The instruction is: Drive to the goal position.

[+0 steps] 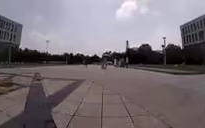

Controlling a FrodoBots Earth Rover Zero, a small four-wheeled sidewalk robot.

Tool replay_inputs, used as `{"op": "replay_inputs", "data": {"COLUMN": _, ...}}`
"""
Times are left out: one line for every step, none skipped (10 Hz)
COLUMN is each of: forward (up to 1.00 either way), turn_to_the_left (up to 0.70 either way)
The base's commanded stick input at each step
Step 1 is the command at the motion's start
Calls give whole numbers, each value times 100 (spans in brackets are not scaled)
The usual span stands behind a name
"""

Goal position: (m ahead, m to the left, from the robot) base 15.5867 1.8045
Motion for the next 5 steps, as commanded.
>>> {"op": "replay_inputs", "data": {"forward": 70, "turn_to_the_left": 0}}
{"op": "replay_inputs", "data": {"forward": 70, "turn_to_the_left": 0}}
{"op": "replay_inputs", "data": {"forward": 70, "turn_to_the_left": 0}}
{"op": "replay_inputs", "data": {"forward": 70, "turn_to_the_left": 0}}
{"op": "replay_inputs", "data": {"forward": 70, "turn_to_the_left": 0}}
